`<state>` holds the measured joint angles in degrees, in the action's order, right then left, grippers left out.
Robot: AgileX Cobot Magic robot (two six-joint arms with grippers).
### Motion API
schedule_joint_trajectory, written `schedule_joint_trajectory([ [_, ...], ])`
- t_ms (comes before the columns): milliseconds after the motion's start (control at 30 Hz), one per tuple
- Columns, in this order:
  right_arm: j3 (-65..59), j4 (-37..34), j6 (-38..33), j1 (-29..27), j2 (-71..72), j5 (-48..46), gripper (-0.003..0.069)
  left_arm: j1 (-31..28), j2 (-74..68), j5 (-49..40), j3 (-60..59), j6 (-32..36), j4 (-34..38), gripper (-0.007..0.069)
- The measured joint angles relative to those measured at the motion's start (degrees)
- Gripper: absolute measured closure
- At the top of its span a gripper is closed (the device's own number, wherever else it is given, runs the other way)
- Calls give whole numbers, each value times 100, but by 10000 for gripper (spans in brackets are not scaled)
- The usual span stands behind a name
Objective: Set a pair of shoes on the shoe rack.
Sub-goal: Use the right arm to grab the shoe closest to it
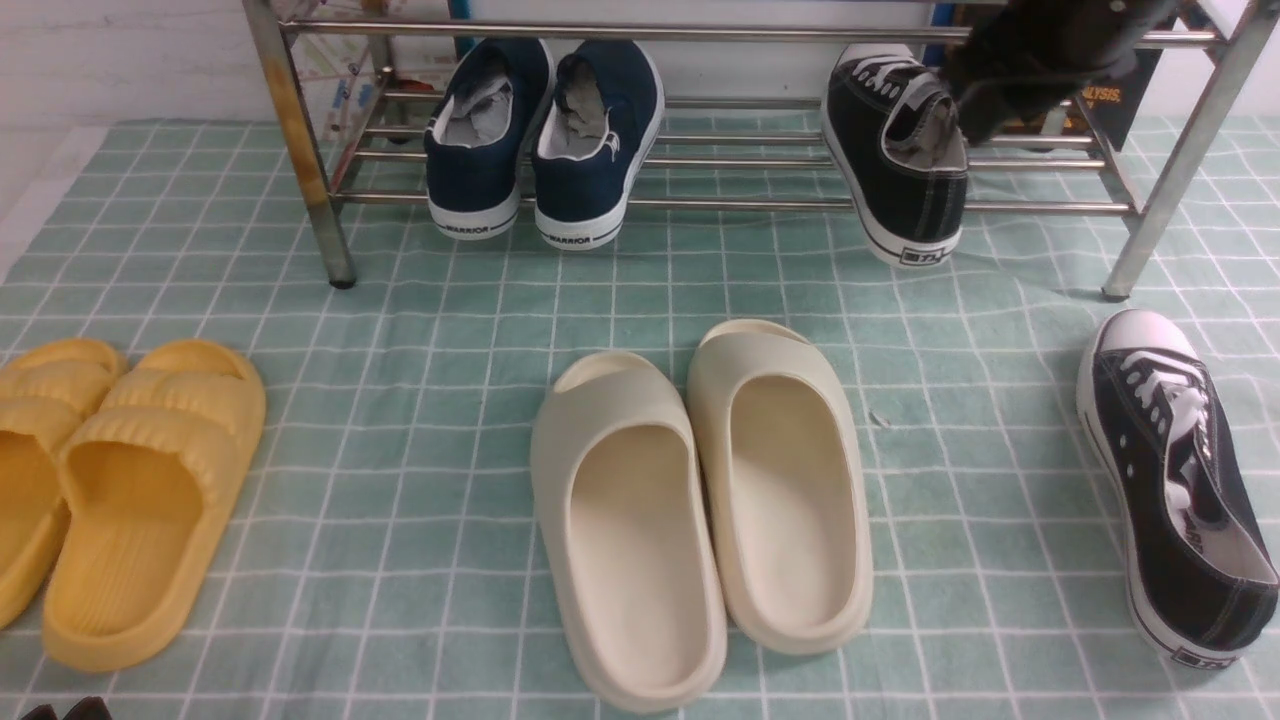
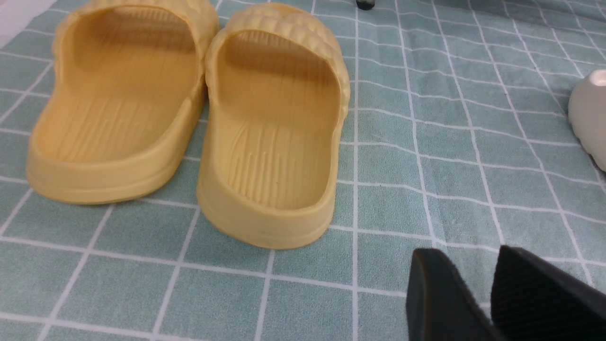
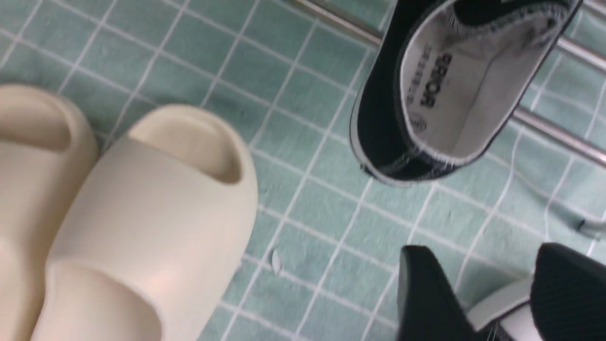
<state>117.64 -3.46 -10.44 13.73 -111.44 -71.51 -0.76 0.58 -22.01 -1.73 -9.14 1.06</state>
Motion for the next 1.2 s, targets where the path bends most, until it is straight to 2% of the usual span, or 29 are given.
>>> schedule_joint_trajectory([
  [133, -1715, 57, 298, 0, 936, 16, 375, 0, 0, 0, 0, 0, 0, 423],
  [167, -1715, 57, 311, 0, 936, 16, 375, 0, 0, 0, 0, 0, 0, 423],
  [200, -2436, 104, 437, 0, 1302, 24, 382, 0, 0, 0, 0, 0, 0, 421],
  [367, -4341, 400, 907, 0, 2177, 57, 377, 0, 0, 0, 0, 0, 0, 417],
  [467, -5482, 677, 1457, 0, 2558, 478, 335, 0, 0, 0, 0, 0, 0, 415],
  [700, -6394, 774, 1951, 0, 2522, 1769, 203, 0, 0, 0, 0, 0, 0, 407],
  [900, -6481, 786, 2010, 0, 2200, 2385, 190, 0, 0, 0, 0, 0, 0, 403],
  [1000, -6480, 818, 2007, 0, 1964, 2452, 243, 0, 0, 0, 0, 0, 0, 399],
  [1100, -6480, 875, 1973, 0, 1813, 2378, 396, 0, 0, 0, 0, 0, 0, 396],
  [1133, -6480, 945, 1936, 0, 1812, 2367, 468, 0, 0, 0, 0, 0, 0, 396],
  [1167, -6480, 963, 1936, 0, 1812, 2361, 483, 0, 0, 0, 0, 0, 0, 395],
  [1200, -6475, 1000, 1922, 0, 1819, 2326, 579, 0, 0, 0, 0, 0, 0, 393],
])
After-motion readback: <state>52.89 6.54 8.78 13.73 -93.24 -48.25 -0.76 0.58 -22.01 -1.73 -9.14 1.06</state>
